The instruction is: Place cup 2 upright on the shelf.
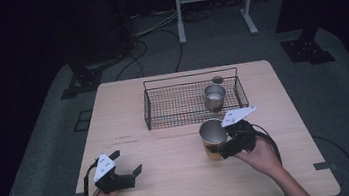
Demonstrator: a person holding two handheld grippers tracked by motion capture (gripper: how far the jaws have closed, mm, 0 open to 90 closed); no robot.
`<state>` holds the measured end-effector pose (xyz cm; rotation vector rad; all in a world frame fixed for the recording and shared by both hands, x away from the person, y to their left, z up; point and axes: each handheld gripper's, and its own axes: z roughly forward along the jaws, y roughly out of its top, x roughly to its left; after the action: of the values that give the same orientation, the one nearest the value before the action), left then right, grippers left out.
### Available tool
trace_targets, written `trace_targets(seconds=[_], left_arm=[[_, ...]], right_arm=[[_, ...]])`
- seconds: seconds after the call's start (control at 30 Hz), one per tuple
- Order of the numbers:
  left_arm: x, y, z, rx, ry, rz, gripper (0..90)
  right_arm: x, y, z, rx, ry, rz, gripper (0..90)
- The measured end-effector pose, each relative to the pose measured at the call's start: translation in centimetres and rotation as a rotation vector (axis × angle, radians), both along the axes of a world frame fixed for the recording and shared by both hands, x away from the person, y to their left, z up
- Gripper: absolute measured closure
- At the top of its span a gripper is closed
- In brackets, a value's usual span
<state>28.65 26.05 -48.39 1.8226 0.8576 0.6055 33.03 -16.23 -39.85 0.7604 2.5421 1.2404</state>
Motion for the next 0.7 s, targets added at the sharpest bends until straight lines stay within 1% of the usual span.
trace_targets(seconds=[0.17, 0.33, 0.4, 0.5, 0.57, 0.7], left_arm=[[0.0, 0.0, 0.0, -0.003, 0.001, 0.001, 0.0], [0.0, 0.0, 0.0, 0.003, 0.0, -0.002, 0.0], [0.0, 0.0, 0.0, 0.002, -0.001, -0.002, 0.0], [0.0, 0.0, 0.0, 0.001, -0.001, -0.002, 0.0], [0.0, 0.0, 0.0, 0.002, -0.002, -0.002, 0.0], [0.0, 0.0, 0.0, 0.001, -0.001, -0.001, 0.0]], right_arm=[[1.1, 0.0, 1.3, -0.005, -0.001, 0.003, 14.5], [1.9, 0.1, 2.3, -0.003, -0.003, 0.002, 14.5], [2.2, 0.2, 2.6, -0.003, -0.013, 0.003, 14.5], [2.6, 0.4, 3.0, -0.018, -0.008, 0.007, 14.5], [2.9, 0.6, 3.3, -0.02, -0.015, 0.01, 14.5], [3.6, 1.0, 3.8, -0.025, -0.007, 0.01, 14.5]])
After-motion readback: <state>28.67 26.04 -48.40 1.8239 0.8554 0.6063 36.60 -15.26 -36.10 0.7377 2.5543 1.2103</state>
